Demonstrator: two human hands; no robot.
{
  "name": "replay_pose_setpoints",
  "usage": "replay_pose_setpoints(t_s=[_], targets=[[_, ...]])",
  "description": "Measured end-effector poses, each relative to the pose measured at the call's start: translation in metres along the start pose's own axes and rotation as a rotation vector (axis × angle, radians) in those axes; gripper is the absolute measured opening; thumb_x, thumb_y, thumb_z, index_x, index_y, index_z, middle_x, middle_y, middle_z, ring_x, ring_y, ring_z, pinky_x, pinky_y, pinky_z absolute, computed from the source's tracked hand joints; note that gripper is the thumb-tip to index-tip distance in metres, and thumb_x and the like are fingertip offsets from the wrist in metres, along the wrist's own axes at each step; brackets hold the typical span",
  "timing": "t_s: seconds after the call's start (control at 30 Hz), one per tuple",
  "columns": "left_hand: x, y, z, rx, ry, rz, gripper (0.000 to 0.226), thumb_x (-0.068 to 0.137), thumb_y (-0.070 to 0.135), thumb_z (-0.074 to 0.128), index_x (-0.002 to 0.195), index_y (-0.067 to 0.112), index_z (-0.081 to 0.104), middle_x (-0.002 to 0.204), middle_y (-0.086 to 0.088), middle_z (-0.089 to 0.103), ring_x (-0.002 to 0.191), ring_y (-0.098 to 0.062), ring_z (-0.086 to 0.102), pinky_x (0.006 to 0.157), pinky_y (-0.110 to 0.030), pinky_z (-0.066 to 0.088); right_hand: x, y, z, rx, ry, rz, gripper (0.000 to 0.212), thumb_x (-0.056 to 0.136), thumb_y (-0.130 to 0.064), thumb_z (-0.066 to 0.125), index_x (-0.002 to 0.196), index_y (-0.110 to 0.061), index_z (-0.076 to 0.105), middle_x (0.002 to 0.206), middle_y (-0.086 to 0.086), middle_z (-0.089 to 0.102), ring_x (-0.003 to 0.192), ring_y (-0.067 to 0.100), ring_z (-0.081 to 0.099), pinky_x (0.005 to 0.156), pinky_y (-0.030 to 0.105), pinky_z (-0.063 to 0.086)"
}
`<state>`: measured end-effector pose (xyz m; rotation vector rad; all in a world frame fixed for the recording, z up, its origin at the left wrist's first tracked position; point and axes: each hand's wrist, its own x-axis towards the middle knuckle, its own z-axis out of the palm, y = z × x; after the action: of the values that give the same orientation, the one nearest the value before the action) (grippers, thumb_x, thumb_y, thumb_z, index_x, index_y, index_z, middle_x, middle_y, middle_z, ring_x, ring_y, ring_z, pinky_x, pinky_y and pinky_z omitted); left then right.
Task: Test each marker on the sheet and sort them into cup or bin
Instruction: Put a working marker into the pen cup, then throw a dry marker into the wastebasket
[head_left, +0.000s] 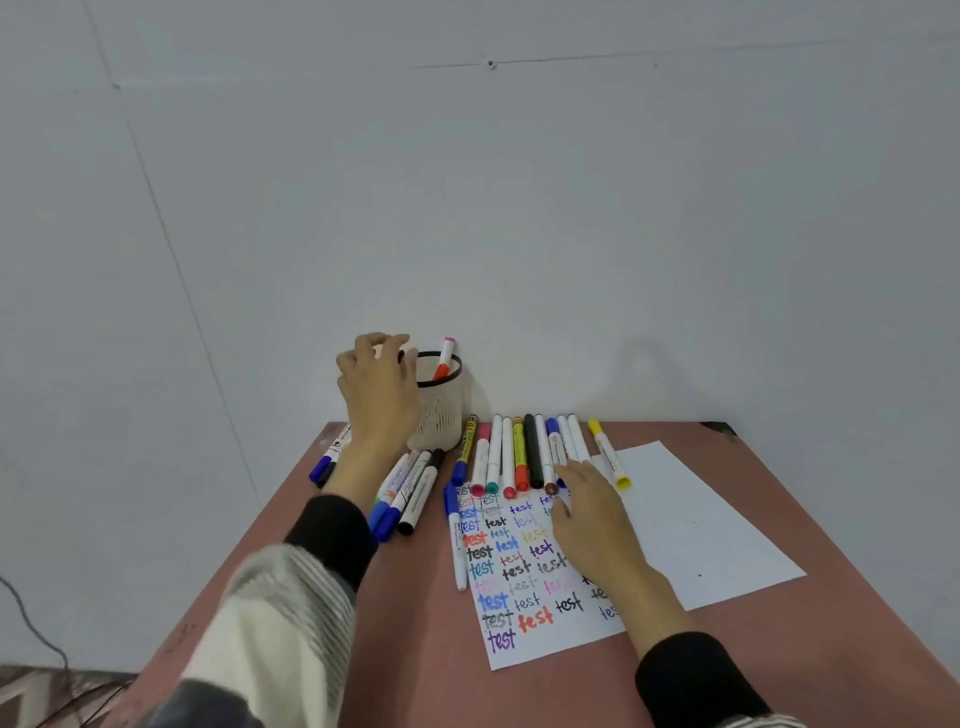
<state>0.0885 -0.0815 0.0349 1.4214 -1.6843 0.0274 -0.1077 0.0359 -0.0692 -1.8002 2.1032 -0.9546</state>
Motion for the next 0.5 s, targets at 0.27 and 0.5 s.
replay_pose_setpoints(t_s=[0.27,0.5], targets=[[-0.094,0.008,0.042,-0.069,-0.153,0.175,0.023,0.099,0.02,0.045,0.115,0.015,0.062,0.115,0.0,0.058,0.107,-0.016,0.048,0.088,-0.028,0.039,-0.002,-0.001,-0.002,-0.031,0.012,-0.025,0.049,0.102,-0.015,0.042,0.15,-0.012,0.033,0.156,0.003,0.03,0.146,0.017,0.021,0.118,0.026,0.013],[-0.097,-0.003,0.052,-0.059,-0.343,0.157,0.033,0.102,0.029,0.041,0.129,0.017,0.056,0.125,0.002,0.057,0.112,-0.013,0.052,0.091,-0.027,0.044,0.006,-0.003,-0.014,0.071,0.209,0.049,0.037,0.101,-0.011,0.041,0.138,-0.008,0.048,0.138,0.006,0.049,0.126,0.02,0.042,0.103,0.026,0.035]])
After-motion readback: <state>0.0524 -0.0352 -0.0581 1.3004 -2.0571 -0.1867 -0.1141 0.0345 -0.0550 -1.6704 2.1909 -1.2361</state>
